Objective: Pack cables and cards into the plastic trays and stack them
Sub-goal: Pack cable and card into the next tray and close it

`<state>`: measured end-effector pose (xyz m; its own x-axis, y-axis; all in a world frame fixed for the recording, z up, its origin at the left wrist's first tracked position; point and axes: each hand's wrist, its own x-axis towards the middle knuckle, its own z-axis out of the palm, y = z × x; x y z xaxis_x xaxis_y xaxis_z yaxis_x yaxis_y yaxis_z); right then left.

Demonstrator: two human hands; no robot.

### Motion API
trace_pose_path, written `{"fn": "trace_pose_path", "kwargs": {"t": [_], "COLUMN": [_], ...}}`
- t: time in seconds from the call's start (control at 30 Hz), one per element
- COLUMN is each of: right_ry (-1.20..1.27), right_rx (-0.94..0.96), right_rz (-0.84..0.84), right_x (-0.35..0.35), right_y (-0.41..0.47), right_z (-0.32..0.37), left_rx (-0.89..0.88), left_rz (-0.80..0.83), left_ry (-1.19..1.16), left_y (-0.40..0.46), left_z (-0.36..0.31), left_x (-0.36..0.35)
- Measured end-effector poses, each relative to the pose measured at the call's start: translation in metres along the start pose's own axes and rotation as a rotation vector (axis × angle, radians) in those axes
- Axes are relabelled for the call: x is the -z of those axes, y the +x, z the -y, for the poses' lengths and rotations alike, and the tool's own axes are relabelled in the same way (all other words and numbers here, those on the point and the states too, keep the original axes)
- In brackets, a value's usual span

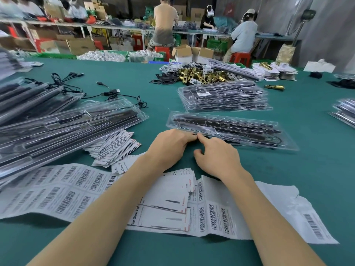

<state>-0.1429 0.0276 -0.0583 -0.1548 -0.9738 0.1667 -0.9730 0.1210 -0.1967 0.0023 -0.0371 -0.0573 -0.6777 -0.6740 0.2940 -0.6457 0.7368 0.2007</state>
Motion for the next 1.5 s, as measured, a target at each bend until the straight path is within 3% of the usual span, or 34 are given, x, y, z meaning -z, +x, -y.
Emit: {"fn": "trace_pose_path", "kwargs": {"t": [0.1, 0.27, 0.4, 0.47, 0.87, 1.2, 1.4, 1.5], "right_ry": [0.008, 0.319, 0.31, 0.302, 0.362, 0.46, 0.613, 0.643], "right_rx": [0.067, 0.178, 0.237, 0.249, 0.207, 0.234, 0.188, 0.138], "right_rz": [0.103, 0.129, 0.61, 0.673, 0.532, 0.562, 0.343, 0.386], "right_x": [0.01, 0.044, 0.056, 0.053, 0.049, 0.049, 0.053, 0.054], "right_y": [0.003, 0.003, -0.006, -0.007, 0.003, 0.004, 0.006, 0.006], "right_z": [-0.005, -0.002, 0.012, 0.017, 0.008, 0.0, -0.011, -0.019], "left_rx": [-0.029, -0.044, -0.031, -0.025, -0.03, -0.036, -0.036, -0.023], "left_rz": [0.013, -0.052, -0.056, -0.074, -0.078, -0.078, -0.117, -0.086], "left_ry": [-0.048, -0.122, -0.11, -0.121, -0.14, -0.16, -0.167, -0.134], "left_y": [-0.001, -0.001, 0.0, 0.0, 0.001, 0.0, 0.001, 0.001], "left_z": [0.004, 0.007, 0.006, 0.008, 0.007, 0.007, 0.009, 0.009], "left_x": [0.0, 0.003, 0.003, 0.001, 0.0, 0.001, -0.002, -0.001]}}
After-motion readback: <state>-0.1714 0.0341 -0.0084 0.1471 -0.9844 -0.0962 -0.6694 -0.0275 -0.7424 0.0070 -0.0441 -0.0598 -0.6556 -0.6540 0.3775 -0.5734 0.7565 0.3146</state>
